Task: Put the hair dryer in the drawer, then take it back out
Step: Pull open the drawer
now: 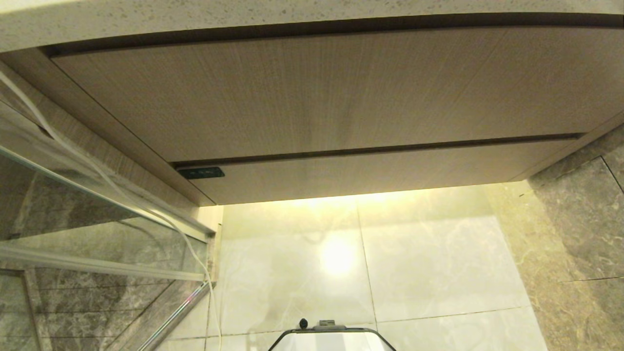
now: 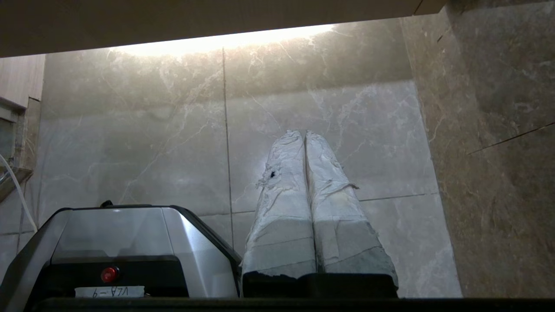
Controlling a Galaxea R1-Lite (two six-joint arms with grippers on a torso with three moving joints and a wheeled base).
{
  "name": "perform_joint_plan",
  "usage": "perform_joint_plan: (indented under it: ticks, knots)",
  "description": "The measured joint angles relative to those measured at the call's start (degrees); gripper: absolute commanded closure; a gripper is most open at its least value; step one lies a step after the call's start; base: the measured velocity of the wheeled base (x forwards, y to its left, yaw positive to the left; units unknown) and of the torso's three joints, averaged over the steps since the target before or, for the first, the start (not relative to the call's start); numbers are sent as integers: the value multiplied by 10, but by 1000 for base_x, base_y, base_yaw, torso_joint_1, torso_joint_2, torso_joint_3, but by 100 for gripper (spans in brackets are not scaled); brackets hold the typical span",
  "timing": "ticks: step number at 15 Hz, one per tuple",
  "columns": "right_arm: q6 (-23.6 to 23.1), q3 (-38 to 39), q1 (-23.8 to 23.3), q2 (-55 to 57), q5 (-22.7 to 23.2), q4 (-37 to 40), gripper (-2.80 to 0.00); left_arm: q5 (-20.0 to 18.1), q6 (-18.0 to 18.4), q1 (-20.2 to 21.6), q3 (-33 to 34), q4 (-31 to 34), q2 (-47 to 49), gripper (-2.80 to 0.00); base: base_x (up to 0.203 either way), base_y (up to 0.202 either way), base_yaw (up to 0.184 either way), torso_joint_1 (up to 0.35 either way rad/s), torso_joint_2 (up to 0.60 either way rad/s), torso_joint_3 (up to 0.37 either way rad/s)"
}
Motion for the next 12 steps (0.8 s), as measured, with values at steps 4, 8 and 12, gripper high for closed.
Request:
perform_joint_plan:
  ticks: [4,8,12]
  knots:
    - [5,0,0,0,-2,-1,0,0,0,0,0,0,0,0,0,0,0,0,0,0]
    - [10,0,0,0,-2,-1,0,0,0,0,0,0,0,0,0,0,0,0,0,0]
    - [10,0,0,0,-2,-1,0,0,0,0,0,0,0,0,0,0,0,0,0,0]
